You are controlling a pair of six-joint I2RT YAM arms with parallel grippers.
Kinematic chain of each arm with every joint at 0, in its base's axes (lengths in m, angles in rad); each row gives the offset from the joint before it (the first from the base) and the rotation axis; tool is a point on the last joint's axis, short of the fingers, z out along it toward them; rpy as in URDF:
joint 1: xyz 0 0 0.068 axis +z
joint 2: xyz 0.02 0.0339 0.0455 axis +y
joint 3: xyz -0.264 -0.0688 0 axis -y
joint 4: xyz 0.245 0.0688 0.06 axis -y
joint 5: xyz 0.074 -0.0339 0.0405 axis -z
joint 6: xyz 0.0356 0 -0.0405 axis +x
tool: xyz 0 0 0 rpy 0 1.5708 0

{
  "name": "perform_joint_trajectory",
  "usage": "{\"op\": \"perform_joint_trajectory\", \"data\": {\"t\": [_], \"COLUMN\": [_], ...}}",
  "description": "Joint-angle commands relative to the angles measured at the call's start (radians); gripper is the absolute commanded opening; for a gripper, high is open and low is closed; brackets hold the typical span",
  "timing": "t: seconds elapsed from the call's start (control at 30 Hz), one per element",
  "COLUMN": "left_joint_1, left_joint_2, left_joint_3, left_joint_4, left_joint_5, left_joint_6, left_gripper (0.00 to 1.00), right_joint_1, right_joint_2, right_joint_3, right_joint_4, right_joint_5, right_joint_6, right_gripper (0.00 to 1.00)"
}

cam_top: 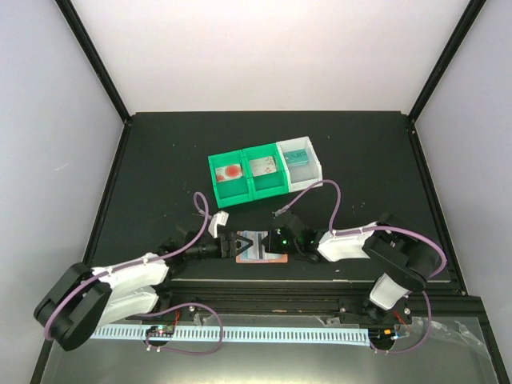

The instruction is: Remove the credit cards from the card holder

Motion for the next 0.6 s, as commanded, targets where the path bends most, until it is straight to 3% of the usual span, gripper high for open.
{"op": "perform_joint_trajectory", "data": {"t": [0.0, 0.33, 0.57], "left_joint_1": [-0.01, -0.013, -0.014], "left_joint_2": [0.09, 0.282, 0.309], "left_joint_3": [0.033, 0.054, 0.058], "left_joint_4": [0.139, 0.233, 0.231], "left_joint_5": [0.046, 0.062, 0.054], "left_joint_6": [-0.013, 0.004, 0.016], "left_gripper": [0.84, 0.83, 0.82], "right_joint_1": [0.008, 0.008, 0.008], "right_joint_2": [0.04, 0.036, 0.031], "right_joint_3": [-0.034, -0.044, -0.06], "right_joint_4": [-0.048, -0.036, -0.006], "right_joint_5": [-0.001, -0.002, -0.01], "right_joint_6": [0.008, 0.006, 0.013], "right_gripper": [0.01, 0.01, 0.01]}}
